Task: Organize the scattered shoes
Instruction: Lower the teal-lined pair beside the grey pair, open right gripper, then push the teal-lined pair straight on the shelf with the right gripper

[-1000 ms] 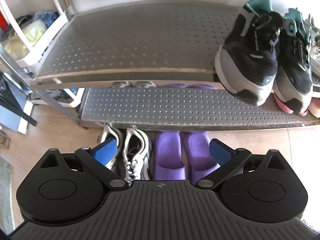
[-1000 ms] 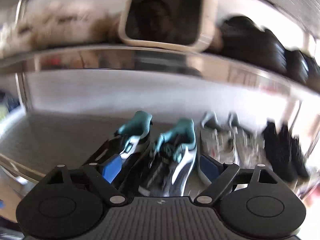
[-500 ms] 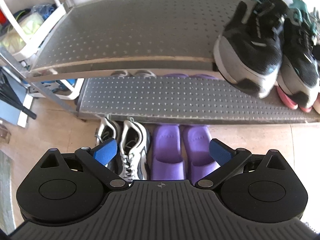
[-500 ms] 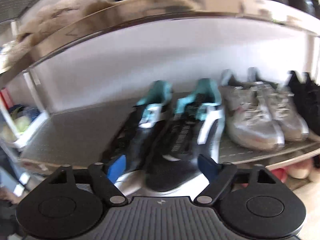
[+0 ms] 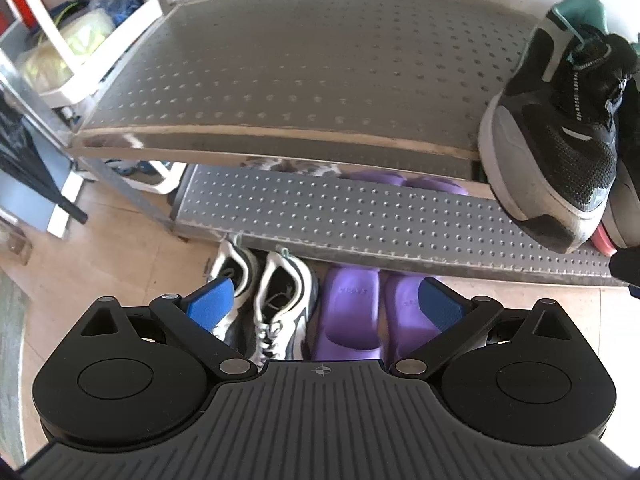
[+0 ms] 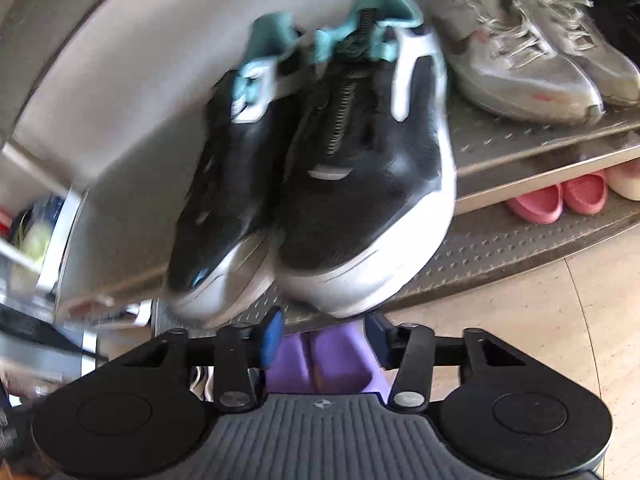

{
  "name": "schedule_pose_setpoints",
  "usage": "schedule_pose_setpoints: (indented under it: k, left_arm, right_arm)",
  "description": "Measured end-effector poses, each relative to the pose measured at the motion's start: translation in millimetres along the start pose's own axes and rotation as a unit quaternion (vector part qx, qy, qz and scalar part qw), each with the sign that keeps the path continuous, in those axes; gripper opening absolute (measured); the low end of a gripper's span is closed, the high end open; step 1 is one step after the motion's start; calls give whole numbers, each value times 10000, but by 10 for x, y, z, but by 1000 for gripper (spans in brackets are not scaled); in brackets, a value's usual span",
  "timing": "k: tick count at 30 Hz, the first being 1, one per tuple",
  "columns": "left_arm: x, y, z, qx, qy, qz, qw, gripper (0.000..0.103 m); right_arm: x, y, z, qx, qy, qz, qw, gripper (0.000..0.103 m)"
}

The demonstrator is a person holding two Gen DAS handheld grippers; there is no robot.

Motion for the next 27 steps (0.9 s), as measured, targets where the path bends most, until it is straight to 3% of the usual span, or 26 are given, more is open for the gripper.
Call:
schedule_pose_setpoints:
  k: [2,6,9,12,13,16,18,20,22,25,27]
  left_arm:
    - [10,18,-47,13,16,20,10000,101]
    - [23,18,-115,9,66,12,10000,101]
    - [36,11,-153,34,83,-3,10000,101]
    - [31,15,-168,25,88,30,10000,101]
    - [25,17,-173,5,102,48,9999,101]
    - [13,23,-164,-51,111,97,9999,101]
    - [22,10,-133,-26,62,55,10000,101]
    - [36,-4,-86,27,17,-19,10000,101]
    - [53,-9,19,160,-102,-89,9998,101]
    - [85,-42,176,391,-374,-220,9983,101]
    - [108,-58,258,528,-480,-292,9970,101]
  right_arm:
    - [21,-17,20,-197,-168,-102,9996,40]
    - [172,-99,30,-960,-822,-739,9892,40]
    - [311,-81,8,-1070,-1062,-1009,9834,38]
    - [356,-21,-21,-1223,-1327,-1031,9782,39]
    - [335,3,-56,-1348,-1358,-995,9765,44]
    - [296,10,-199,-1937,-1245,-938,9686,47]
    - [303,-52,-259,-1991,-1014,-907,9705,49]
    - [211,-85,-236,-1356,-648,-622,9867,50]
    - [46,-56,-139,-396,-501,-135,9979,50]
    - [-191,112,139,1122,-259,526,9920,49]
    - [-289,260,300,1631,-81,786,9834,50]
Point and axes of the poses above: each gripper's, at about its wrist camera, not at the fingertips, and y roughly the way its jaws point, z to its left, x to its top, the point moved 3 cm from there along y, roughly the way its jaws point, and after that the axes turned 4 degrees about -z, right-handed, at the moved point
